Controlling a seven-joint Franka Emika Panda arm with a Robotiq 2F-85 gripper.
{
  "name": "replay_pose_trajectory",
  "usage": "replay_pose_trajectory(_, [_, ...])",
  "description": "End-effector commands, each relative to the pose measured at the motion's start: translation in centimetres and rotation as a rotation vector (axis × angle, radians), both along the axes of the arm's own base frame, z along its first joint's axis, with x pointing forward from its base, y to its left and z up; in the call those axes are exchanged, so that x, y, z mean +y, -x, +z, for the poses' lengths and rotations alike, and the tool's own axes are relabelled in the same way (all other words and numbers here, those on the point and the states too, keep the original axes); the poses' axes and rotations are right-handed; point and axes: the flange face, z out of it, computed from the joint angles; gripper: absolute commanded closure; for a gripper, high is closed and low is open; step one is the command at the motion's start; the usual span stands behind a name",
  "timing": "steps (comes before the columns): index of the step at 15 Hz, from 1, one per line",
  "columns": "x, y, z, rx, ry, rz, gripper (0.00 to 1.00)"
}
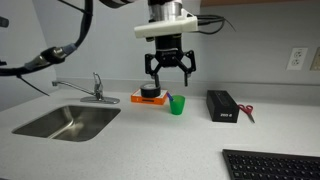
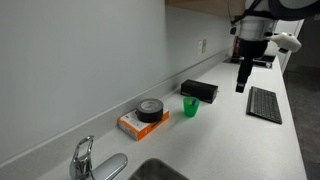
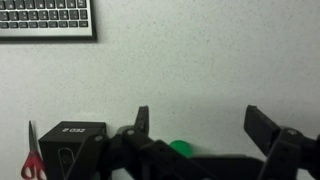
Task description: Remove the marker from the cup and place it on the table
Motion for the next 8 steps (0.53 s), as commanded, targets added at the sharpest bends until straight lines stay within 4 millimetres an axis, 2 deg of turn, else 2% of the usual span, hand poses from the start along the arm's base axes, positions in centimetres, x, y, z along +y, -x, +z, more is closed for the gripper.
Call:
replay_pose_trajectory(1, [-0.6,-1.0,-0.3,0.001,-0.008,-0.018,0.0])
replay_pose_trajectory(3, [-1.3,-2.2,-0.4,-0.001,-0.011,-0.034,0.0])
replay_pose_trajectory(7, [-1.4,-2.6,-0.1,-0.006,-0.008,-0.035,0.0])
replay_pose_trajectory(8, [-1.3,-3.2,-0.3,-0.041,-0.002,-0.071,0.0])
